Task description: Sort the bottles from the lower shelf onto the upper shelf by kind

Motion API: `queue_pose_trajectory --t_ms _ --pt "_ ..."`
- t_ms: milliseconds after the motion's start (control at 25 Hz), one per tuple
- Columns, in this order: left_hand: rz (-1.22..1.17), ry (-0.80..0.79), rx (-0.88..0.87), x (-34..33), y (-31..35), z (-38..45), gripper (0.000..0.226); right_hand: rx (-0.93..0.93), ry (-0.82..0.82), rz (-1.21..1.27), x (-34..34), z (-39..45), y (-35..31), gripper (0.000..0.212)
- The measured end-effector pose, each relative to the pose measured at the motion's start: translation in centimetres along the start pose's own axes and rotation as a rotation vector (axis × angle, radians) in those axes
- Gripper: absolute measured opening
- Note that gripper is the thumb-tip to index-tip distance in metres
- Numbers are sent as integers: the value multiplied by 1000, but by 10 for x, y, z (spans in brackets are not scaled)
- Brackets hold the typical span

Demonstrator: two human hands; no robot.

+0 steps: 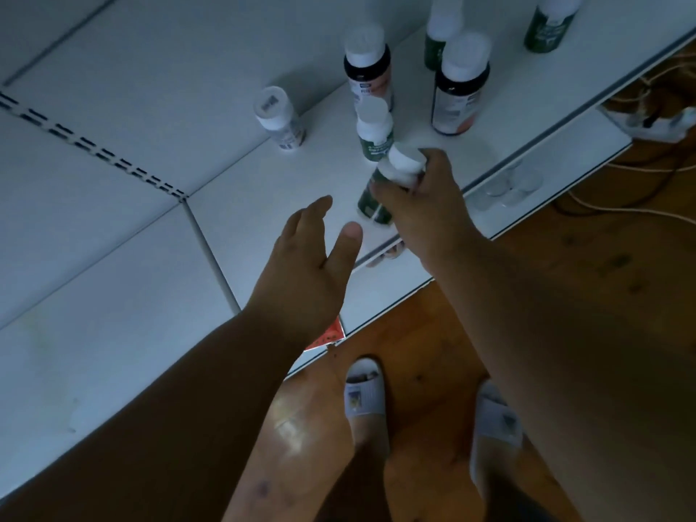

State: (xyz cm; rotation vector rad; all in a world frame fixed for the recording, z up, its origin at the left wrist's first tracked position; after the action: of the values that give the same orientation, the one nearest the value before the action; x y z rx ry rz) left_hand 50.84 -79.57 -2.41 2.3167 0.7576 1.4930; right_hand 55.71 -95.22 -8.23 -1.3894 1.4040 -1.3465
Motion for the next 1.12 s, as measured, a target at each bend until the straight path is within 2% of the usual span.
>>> queue_pose_trajectory --t_ms 120,280,400,560,720,800,920,1120 --pt "0 -59 -35 37 38 -57 91 -182 -100 221 37 -61 -54 42" --pt "-81 -123 -77 94 97 -176 98 -174 -250 357 81 -144 -175 38" --pt "-221 -35 -29 129 127 -254 100 -93 -400 395 99 -187 -261 38" --pt "-354 154 35 177 136 -334 103 1 -596 380 92 -230 -351 18" --pt "-402 366 91 227 109 -391 106 64 -727 374 34 -278 -409 19" --pt "-425 453 122 250 79 -422 103 152 -842 348 -8 -315 -434 27" --pt "-463 537 169 277 17 -471 97 247 -998 321 -73 -380 -456 34" --pt "-473 686 260 331 -107 -559 100 286 -1154 347 -201 -495 -467 33"
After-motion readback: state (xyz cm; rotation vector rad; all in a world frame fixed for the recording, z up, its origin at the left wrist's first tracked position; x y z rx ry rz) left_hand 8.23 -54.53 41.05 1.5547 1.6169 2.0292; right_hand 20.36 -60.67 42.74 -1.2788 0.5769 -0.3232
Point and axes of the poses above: each hand's wrist, its own z-axis towards the middle knuckle, its own x-axis out of the back of the hand, y = z × x, the point moved 6 cm from there along z, towards the middle knuckle, and after that the axes turned 10 degrees about x, right-handed, at the moved point
